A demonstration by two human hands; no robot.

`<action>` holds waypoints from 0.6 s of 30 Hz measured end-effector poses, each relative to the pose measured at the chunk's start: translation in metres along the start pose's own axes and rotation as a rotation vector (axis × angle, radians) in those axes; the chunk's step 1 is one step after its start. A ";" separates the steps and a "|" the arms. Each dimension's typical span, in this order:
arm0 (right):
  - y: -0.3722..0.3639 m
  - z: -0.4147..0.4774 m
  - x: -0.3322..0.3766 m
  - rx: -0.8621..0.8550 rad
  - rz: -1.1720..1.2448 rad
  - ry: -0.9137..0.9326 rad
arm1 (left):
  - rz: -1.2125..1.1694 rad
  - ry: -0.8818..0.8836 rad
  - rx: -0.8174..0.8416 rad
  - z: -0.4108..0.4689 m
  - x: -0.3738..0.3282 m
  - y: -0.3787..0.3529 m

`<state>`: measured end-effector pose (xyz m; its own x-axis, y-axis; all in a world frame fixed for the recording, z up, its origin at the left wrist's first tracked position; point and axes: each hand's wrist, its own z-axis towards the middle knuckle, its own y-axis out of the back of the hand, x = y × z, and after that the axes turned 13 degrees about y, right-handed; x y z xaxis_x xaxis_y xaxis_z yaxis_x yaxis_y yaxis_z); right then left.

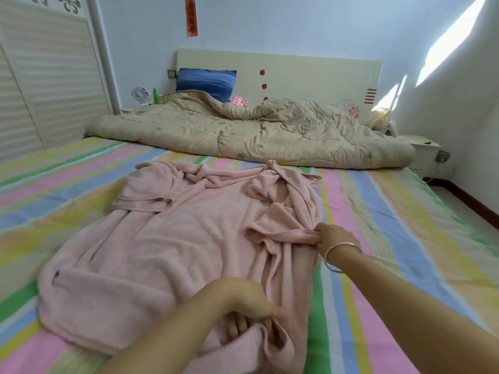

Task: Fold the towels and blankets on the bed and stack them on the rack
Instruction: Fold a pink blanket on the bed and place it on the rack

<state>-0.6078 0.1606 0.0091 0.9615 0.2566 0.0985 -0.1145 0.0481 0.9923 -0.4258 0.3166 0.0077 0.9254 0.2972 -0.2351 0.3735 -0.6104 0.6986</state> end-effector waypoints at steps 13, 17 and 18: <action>0.029 -0.224 -0.249 0.120 -0.602 -0.142 | -0.134 -0.105 -0.576 -0.007 -0.097 -0.027; 0.034 -0.284 -0.287 0.104 -0.628 -0.214 | -0.192 -0.300 -0.503 -0.007 -0.126 -0.050; 0.033 -0.291 -0.290 0.099 -0.602 -0.233 | -0.197 -0.373 -0.466 -0.013 -0.132 -0.054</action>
<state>-0.9628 0.3683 -0.0082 0.8808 -0.0036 -0.4736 0.4735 0.0260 0.8804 -0.5687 0.3199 0.0091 0.8335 0.0436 -0.5508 0.5500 -0.1606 0.8195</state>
